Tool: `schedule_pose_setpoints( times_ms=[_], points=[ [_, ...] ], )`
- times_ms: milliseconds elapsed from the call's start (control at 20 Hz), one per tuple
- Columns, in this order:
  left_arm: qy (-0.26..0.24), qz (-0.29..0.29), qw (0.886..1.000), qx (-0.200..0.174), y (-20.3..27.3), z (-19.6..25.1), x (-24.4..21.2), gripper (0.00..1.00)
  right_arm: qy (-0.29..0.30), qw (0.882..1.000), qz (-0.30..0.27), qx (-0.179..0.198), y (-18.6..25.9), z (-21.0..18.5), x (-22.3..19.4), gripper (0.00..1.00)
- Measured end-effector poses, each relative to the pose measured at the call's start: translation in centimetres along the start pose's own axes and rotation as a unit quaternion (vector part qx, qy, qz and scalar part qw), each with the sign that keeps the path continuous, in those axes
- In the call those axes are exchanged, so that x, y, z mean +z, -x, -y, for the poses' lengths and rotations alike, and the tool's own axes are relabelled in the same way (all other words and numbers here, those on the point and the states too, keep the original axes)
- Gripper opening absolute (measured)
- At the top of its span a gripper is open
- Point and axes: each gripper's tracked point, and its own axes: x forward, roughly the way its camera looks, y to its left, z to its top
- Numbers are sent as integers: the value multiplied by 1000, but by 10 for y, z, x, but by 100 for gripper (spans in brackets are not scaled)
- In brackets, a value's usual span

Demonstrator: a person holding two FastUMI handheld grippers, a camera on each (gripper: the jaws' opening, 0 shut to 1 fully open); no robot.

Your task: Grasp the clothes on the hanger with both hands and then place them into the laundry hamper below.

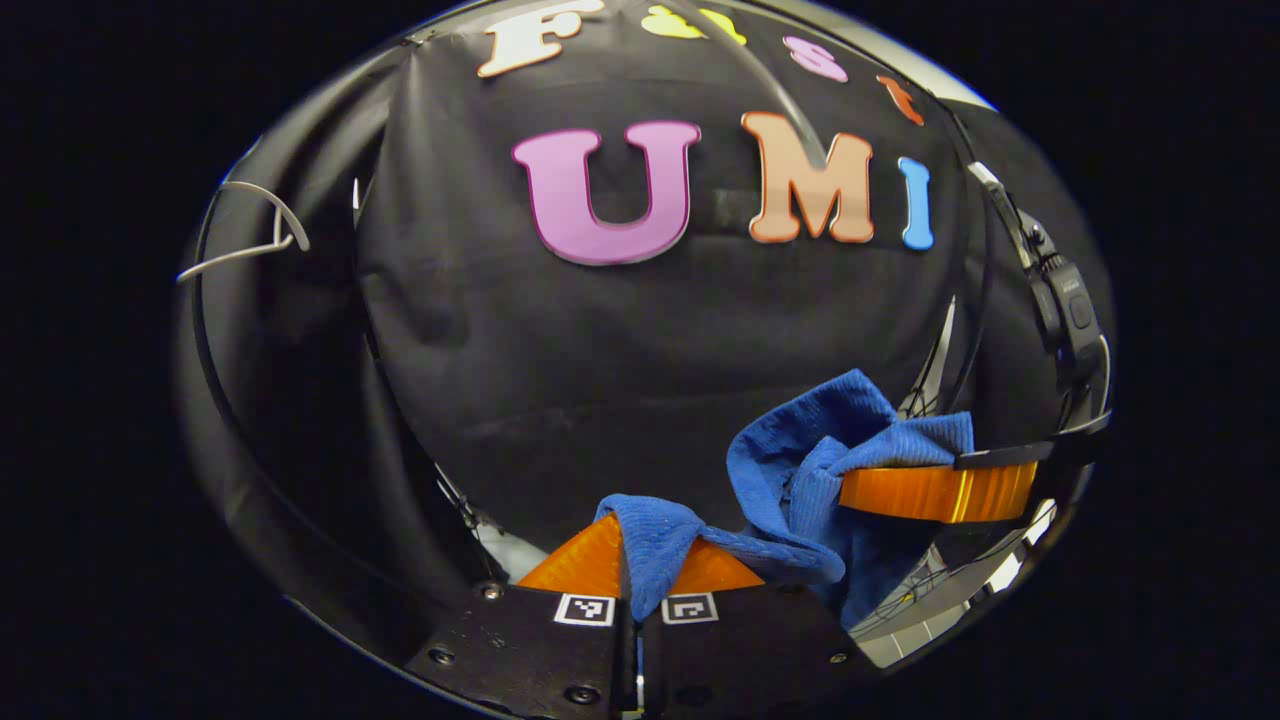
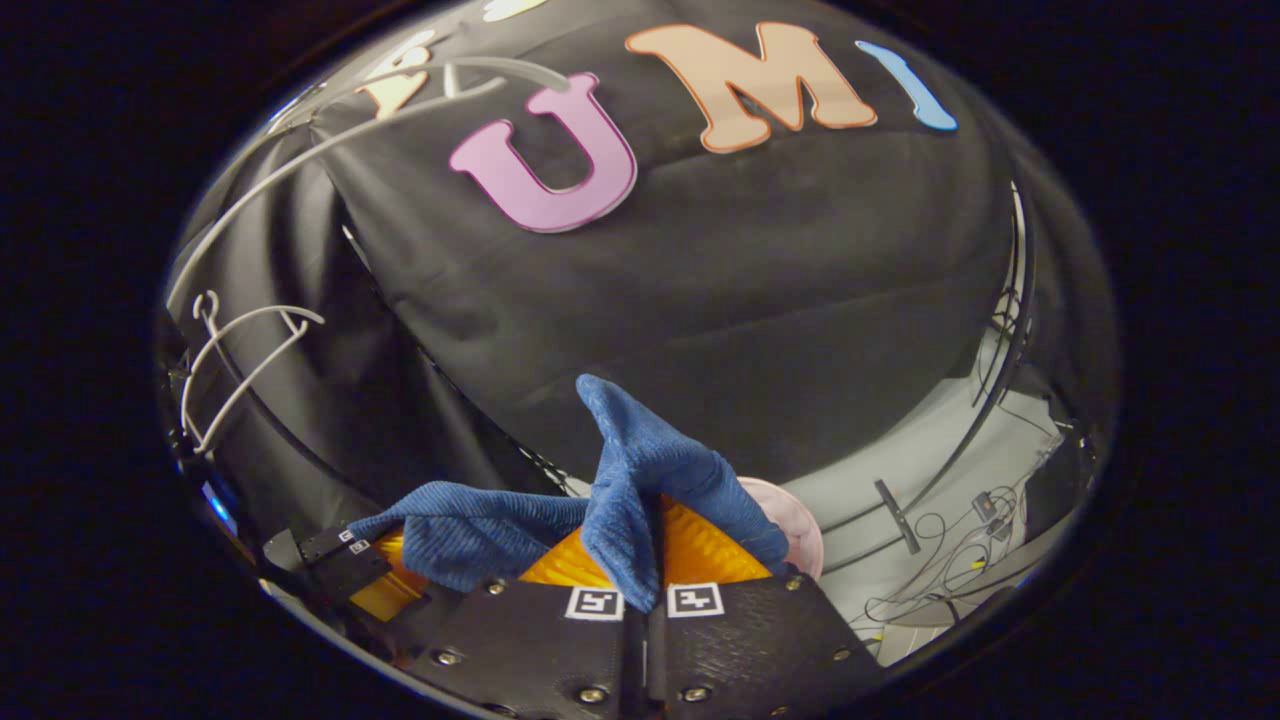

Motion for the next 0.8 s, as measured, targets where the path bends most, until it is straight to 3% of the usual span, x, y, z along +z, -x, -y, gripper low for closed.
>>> schedule_pose_setpoints(
  times_ms=[500, 800],
  points=[
    [4, -118, 993, -3, -73, 17, -72, 5, 21, 993, -113, -37, -79, 37, -63, 2],
    [11, -166, 986, 8, -103, 18, -83, 6, 44, 982, -171, -65, -117, 65, -110, 2]
  ],
)
